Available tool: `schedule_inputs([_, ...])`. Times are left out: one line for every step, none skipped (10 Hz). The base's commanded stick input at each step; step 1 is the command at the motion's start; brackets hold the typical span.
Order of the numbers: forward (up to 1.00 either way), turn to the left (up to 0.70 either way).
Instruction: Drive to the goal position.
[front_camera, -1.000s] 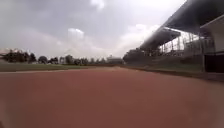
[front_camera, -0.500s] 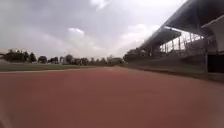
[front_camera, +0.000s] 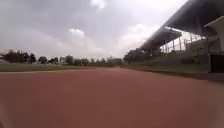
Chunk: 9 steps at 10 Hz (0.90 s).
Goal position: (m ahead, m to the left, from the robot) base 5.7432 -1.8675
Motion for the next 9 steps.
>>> schedule_inputs([0.45,0.00])
schedule_inputs([0.45,0.00])
schedule_inputs([0.45,-0.27])
schedule_inputs([0.45,-0.27])
schedule_inputs([0.45,-0.27])
schedule_inputs([0.45,-0.27])
schedule_inputs([0.45,-0.27])
schedule_inputs([0.45,-0.27])
schedule_inputs([0.45,-0.27])
